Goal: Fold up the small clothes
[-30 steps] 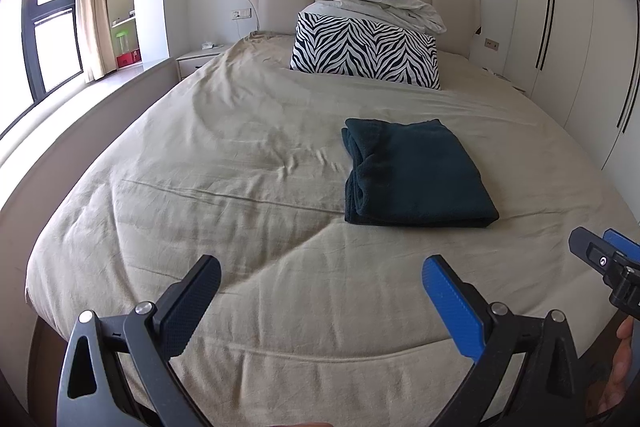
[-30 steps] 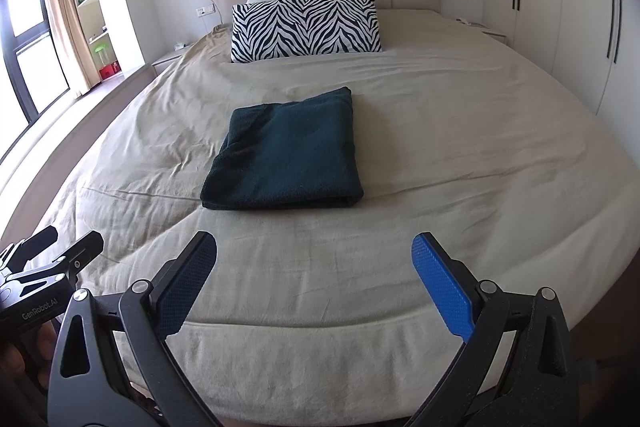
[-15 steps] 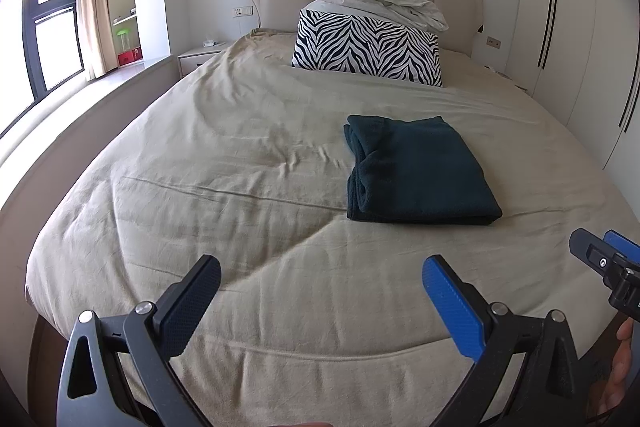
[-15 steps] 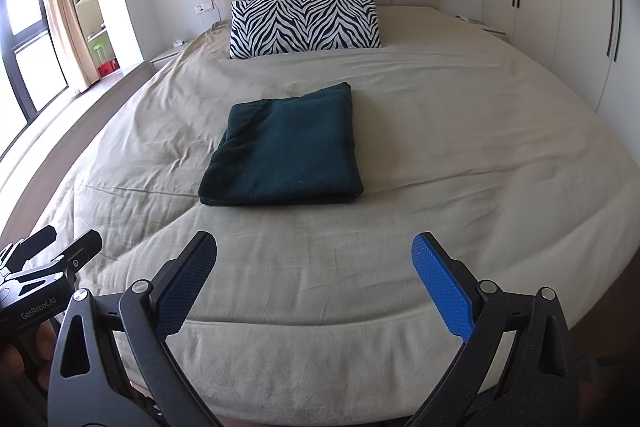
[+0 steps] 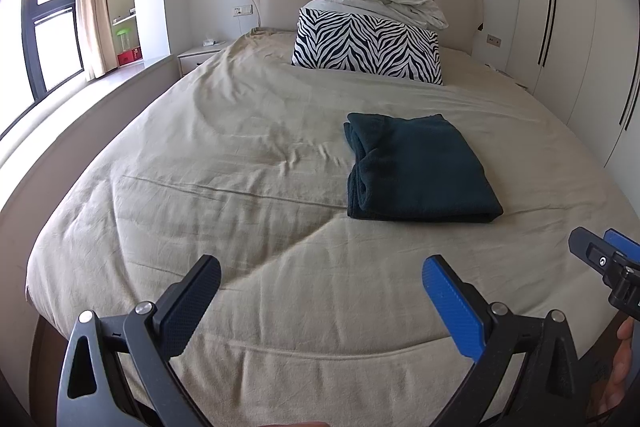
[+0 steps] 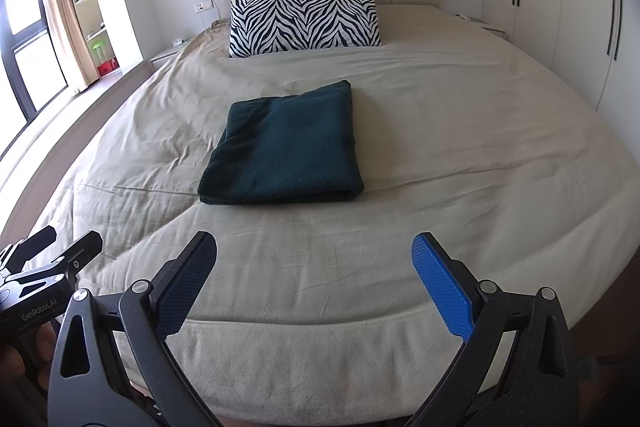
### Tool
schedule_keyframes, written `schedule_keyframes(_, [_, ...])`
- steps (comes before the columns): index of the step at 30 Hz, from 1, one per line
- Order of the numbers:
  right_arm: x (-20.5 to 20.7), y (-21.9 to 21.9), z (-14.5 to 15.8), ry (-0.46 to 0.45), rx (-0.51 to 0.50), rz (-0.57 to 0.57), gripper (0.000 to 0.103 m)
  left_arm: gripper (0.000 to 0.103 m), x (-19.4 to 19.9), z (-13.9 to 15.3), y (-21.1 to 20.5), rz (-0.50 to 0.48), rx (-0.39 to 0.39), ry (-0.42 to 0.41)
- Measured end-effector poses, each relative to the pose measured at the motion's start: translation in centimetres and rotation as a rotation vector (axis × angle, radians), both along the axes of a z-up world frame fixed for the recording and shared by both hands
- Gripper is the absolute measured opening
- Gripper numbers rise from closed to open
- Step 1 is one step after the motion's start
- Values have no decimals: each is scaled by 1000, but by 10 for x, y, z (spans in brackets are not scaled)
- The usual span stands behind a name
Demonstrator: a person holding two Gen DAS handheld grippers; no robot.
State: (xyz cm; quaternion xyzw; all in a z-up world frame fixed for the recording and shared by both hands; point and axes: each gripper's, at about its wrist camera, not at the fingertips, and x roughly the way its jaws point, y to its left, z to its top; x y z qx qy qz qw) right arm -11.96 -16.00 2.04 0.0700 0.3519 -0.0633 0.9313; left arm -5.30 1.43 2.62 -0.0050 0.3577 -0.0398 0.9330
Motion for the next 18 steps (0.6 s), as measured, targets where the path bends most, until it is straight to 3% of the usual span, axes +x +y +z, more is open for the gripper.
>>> schedule_keyframes(18, [0, -1, -6, 8, 6, 2, 100, 103, -3, -9, 1, -12, 0, 6])
